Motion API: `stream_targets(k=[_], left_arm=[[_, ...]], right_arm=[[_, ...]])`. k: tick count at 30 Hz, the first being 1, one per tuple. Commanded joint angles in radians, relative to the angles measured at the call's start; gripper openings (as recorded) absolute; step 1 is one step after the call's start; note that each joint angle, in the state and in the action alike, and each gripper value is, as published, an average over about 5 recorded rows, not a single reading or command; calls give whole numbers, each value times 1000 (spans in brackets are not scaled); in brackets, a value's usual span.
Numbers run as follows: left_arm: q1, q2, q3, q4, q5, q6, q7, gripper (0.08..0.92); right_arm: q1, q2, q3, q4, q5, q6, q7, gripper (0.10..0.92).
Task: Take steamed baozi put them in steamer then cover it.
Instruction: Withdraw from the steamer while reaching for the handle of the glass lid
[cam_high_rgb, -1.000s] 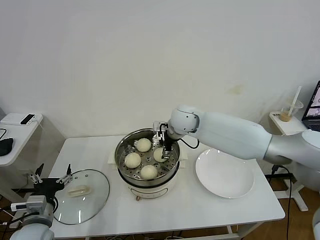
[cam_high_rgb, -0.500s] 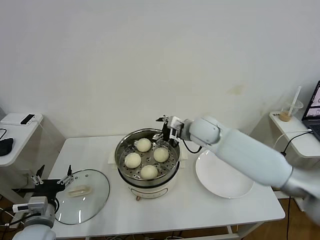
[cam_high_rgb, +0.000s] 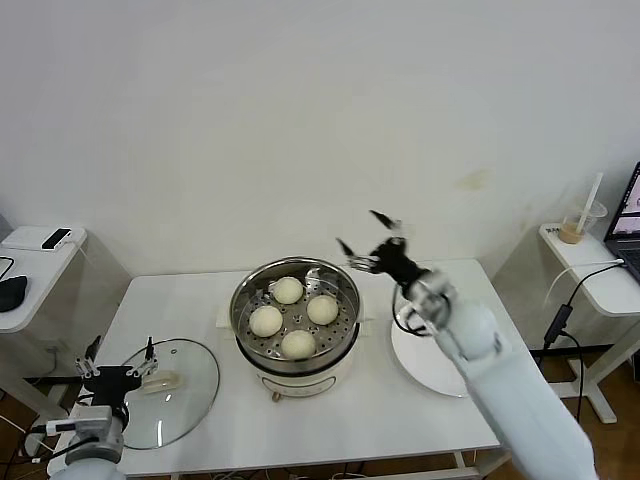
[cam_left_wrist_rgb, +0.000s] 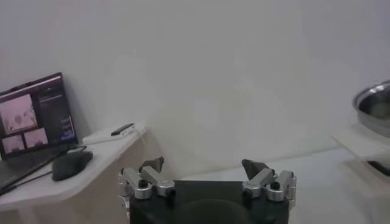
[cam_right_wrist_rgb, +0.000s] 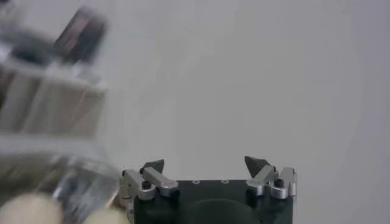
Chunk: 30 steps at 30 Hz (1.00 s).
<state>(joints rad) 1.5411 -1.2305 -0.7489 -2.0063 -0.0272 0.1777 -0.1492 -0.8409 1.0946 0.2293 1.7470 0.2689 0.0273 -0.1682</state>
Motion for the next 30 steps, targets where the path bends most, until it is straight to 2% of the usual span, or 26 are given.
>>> stream_targets(k=[1,7,13,17,21,30], left_arm=[[22,53,15,110,781,-169,8,823],[88,131,3,174,1177,-233,-18,823],[99,145,31,218,1391,-243,-3,823],[75,148,53,255,1440,-228,35,823],[91,154,45,232,1438,-211,60,823],[72,166,50,275,1410,-203,74,823]], right_arm=[[-604,206,623,96,-50,234,2,823],[-681,253,703,133,-89,187,29,823],[-727,281,733,158,-134,170,52,823],[-742,291,745,151,-145,176,58,823],[-750,299,755,147,-148,182,61,823],[-758,316,756,137,-159,193,64,823]])
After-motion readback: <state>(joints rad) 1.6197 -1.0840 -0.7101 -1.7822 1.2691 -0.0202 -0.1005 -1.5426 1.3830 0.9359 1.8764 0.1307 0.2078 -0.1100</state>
